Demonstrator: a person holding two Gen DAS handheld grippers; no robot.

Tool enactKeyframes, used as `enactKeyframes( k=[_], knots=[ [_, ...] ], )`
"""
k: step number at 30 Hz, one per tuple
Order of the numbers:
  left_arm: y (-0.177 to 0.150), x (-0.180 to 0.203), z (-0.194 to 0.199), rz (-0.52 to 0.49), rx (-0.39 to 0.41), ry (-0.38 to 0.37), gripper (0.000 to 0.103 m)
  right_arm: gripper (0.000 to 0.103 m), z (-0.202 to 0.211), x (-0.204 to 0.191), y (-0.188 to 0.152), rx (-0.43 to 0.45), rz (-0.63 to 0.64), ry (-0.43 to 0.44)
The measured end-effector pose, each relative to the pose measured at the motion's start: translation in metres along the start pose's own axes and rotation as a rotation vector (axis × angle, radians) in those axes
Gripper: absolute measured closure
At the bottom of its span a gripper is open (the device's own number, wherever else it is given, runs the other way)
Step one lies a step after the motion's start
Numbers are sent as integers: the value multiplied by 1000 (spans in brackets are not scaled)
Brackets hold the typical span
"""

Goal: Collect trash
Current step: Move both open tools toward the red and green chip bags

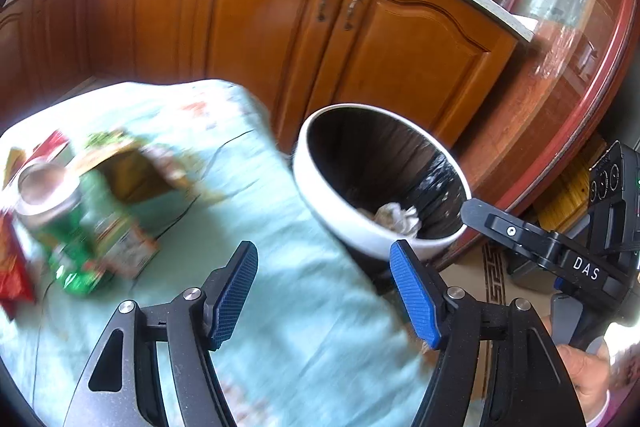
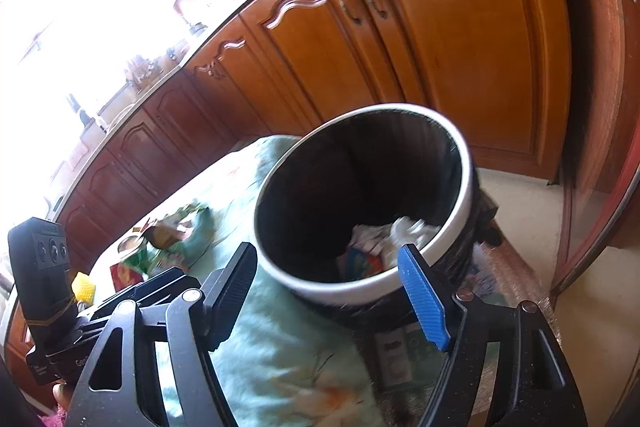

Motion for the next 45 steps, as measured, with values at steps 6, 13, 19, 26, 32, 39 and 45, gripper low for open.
enactKeyframes(
  k=[6, 13, 19, 26, 32, 39, 45],
  knots=[
    [-22, -30, 38, 50, 17, 33, 35, 28, 0, -27, -22, -10, 11, 34],
    [-47, -67, 83, 106, 42, 84, 35, 28, -11, -63, -49, -53, 45, 73],
    [-67, -96, 109, 170, 54, 127, 35, 28, -23, -95, -68, -88, 100, 99],
    [-80, -123, 133, 222, 70, 170, 35, 28, -37, -123, -83, -123, 150, 122],
    [-85, -151, 149, 270, 84, 206, 35, 28, -48, -142, -86, -132, 195, 123],
    [-79, -178, 161, 308, 93, 252, 35, 29, -65, -157, -78, -140, 242, 119],
    [-68, -197, 162, 339, 87, 271, 35, 44, -84, -169, -69, -143, 291, 105]
  ],
)
Point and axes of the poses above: each gripper's, at about its wrist camera, not at the fingertips, and z roughly against the way its jaws point, x to its right, y to its top, the point moved 9 cm from there along -z, roughly the way its jaws point
